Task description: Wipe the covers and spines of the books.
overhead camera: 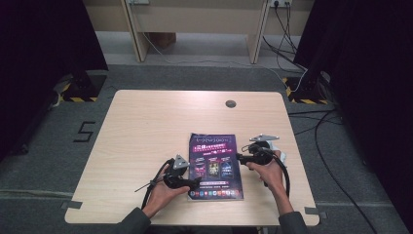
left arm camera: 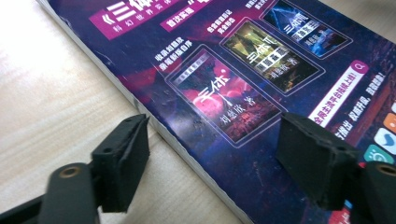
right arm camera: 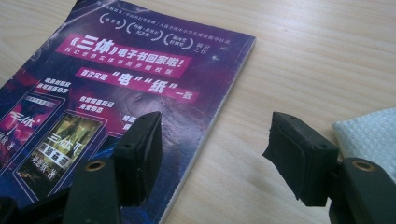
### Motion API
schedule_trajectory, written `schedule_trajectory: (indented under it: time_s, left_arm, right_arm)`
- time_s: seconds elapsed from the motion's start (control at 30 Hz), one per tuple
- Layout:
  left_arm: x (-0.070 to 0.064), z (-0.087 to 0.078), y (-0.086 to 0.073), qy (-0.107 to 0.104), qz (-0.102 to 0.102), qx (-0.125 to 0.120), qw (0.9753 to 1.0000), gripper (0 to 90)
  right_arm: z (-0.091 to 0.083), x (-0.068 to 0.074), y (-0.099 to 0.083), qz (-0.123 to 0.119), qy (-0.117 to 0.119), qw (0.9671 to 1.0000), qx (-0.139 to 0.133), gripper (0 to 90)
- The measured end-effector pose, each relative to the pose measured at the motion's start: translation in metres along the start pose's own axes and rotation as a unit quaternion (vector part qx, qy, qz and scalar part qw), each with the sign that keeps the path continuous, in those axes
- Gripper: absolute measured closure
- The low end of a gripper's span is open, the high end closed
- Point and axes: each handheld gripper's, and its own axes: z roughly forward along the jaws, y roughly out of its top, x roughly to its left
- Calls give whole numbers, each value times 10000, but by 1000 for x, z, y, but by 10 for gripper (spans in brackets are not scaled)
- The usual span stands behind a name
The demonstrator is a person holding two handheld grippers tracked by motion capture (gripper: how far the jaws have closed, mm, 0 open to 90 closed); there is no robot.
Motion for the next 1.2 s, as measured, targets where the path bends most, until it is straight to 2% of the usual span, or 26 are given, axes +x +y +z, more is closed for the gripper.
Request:
schedule_trajectory:
  time_s: [0.1, 0.13, 0.2, 0.37, 0.43, 0.5, 0.6, 0.67, 0.73, 0.83, 0.93, 1.2]
  left_arm:
    - [-3, -2, -2, 31, 83, -32, 10000, 307]
    - [-3, -2, -3, -1, 49, -21, 10000, 308]
    - [-3, -4, -5, -45, 20, 3, 10000, 307]
    - [-8, -12, -11, -46, 42, 34, 10000, 308]
    - [-10, -15, -14, -121, 62, 76, 9999, 305]
    - [-10, -18, -17, -206, -31, 105, 9997, 299]
    - [-14, -22, -21, -293, -8, 146, 9995, 295]
    - [-17, -22, -21, -280, -1, 163, 9995, 274]
    - [-17, -22, -22, -288, 2, 157, 9995, 274]
    - [-16, -22, -21, -328, 8, 152, 9993, 273]
    - [-16, -22, -21, -336, 21, 162, 9993, 272]
    - [-16, -22, -23, -326, 75, 98, 9994, 271]
  right_arm:
    - [4, 3, -1, 15, 58, 10000, 25, 359]
    - [5, 3, -1, -44, 61, 10000, 44, 359]
    - [7, 6, -1, -12, 95, 9999, 83, 359]
    - [12, 13, -3, -41, 197, 9997, 168, 369]
    - [14, 15, -3, -55, 240, 9995, 195, 373]
    - [17, 17, -4, -74, 302, 9993, 215, 383]
    - [21, 20, -5, -101, 357, 9989, 270, 392]
    - [25, 23, -7, -120, 388, 9987, 311, 398]
    - [28, 26, -8, -72, 440, 9984, 344, 388]
    - [29, 28, -9, -63, 380, 9988, 304, 374]
    - [29, 27, -10, 111, 420, 9988, 232, 369]
    - [29, 28, -15, 355, 458, 9983, 24, 343]
